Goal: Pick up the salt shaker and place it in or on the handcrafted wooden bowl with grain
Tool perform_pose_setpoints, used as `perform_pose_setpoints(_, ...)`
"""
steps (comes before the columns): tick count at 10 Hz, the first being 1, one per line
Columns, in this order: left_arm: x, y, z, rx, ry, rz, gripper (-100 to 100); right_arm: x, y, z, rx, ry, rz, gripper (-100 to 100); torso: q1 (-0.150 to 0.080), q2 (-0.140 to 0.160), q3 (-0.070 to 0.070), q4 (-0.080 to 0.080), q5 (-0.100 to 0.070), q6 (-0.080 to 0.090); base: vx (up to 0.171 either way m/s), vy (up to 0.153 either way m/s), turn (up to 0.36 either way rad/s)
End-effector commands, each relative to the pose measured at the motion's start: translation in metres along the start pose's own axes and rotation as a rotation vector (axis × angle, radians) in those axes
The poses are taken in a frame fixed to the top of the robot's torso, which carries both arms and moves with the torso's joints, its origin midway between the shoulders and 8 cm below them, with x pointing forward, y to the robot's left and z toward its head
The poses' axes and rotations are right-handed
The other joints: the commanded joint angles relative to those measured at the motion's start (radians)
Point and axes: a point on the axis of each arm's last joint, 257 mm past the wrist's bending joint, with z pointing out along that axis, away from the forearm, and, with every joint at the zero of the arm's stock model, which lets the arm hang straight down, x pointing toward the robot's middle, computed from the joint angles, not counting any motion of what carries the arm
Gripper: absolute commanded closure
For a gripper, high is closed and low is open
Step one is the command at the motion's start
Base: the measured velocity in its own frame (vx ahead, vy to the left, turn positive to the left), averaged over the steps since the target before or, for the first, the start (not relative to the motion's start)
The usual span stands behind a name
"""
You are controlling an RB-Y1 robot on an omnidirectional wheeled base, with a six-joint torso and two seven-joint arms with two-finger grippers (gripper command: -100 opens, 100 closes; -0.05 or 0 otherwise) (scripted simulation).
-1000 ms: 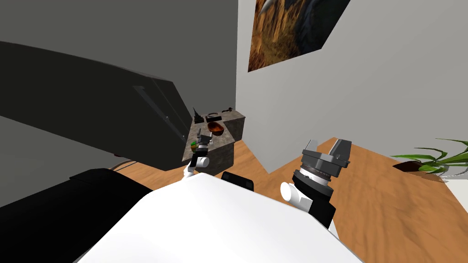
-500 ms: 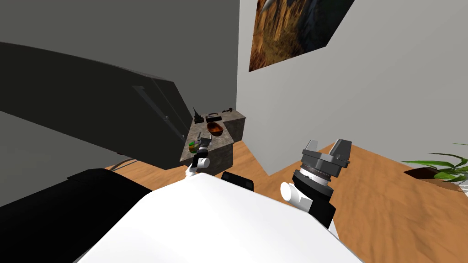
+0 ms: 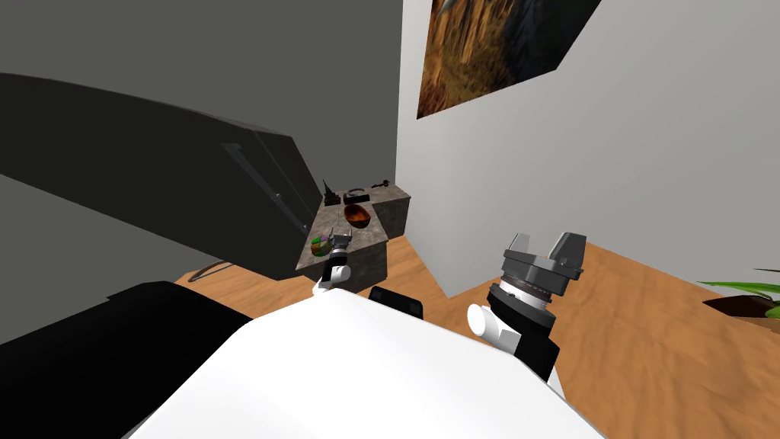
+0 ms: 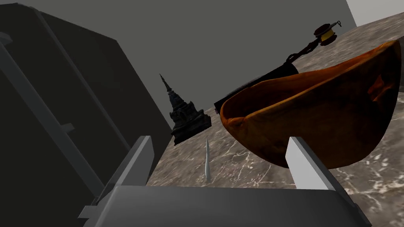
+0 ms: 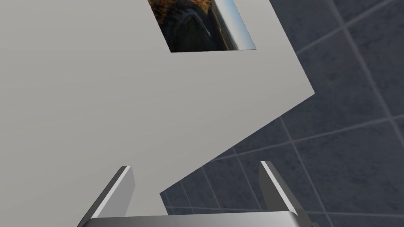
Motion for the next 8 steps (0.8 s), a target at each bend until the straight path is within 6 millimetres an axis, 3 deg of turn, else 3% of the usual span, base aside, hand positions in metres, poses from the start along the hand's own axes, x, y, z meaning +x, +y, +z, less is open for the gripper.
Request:
perform_pose_setpoints(1,-0.016,0.005,-0.008,0.009,-0.048,-0.048,-100,0.000,0.000,0.000,0.000,0.000,0.000,0,0.000,0.000,0.000,0.000,0.000,0.000,0.041,-0.041,0.060)
perform_pose_setpoints(5,-0.048,0.023,-0.029,0.039,-0.158,-0.162,-100,0.000,0.000,0.000,0.000,0.000,0.000,0,0.001,0.001,0.001,0.000,0.000,0.000,0.026,-0.023,0.050)
perform_pose_setpoints(8,-0.059,0.041,-0.046,0.061,-0.224,-0.236,-100,0.000,0.000,0.000,0.000,0.000,0.000,0,0.003,0.002,0.001,0.001,0.001,0.000,0.006,0.002,0.039)
